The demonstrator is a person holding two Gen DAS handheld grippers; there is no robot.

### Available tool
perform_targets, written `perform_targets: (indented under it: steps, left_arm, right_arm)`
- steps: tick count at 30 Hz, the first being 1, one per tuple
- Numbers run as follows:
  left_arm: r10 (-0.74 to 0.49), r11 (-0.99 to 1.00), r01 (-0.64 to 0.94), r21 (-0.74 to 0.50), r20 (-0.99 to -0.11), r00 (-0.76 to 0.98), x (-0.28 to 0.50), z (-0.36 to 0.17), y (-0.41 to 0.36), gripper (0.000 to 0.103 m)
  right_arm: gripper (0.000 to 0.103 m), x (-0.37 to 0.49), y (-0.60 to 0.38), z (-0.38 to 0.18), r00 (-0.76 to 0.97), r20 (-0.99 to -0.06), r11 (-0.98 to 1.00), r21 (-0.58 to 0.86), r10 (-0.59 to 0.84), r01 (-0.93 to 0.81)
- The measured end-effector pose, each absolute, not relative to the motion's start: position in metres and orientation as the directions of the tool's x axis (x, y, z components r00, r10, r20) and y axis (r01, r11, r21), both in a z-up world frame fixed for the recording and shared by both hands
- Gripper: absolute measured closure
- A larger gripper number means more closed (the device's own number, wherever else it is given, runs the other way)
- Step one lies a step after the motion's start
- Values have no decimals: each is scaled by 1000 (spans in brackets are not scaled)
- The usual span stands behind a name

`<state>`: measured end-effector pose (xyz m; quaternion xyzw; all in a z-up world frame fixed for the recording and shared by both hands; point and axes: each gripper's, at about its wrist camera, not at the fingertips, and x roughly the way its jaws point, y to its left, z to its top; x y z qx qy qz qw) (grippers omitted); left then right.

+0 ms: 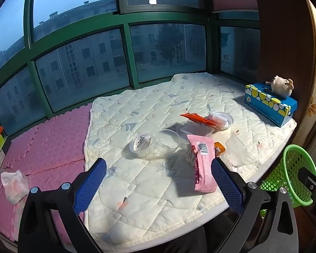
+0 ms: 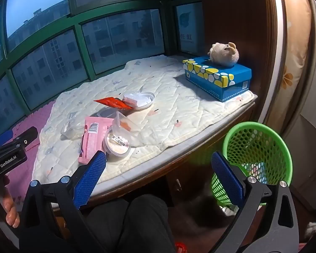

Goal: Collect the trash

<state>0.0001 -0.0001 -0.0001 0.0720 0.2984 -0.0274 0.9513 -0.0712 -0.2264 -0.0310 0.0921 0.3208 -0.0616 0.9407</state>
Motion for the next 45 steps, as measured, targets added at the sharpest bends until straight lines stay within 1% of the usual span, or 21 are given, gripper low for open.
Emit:
perform_targets:
  steps: [17, 45]
  left_arm:
    - [-16, 989, 97, 111, -575, 818, -2, 3, -8, 7]
    - [-24, 992, 93, 88, -587, 809, 5, -2, 1, 7]
  right_arm:
    - [5, -72, -227, -31, 788, -613, 976, 128, -61, 175]
    - [5, -70, -223, -31, 787, -614, 978, 128, -53, 166]
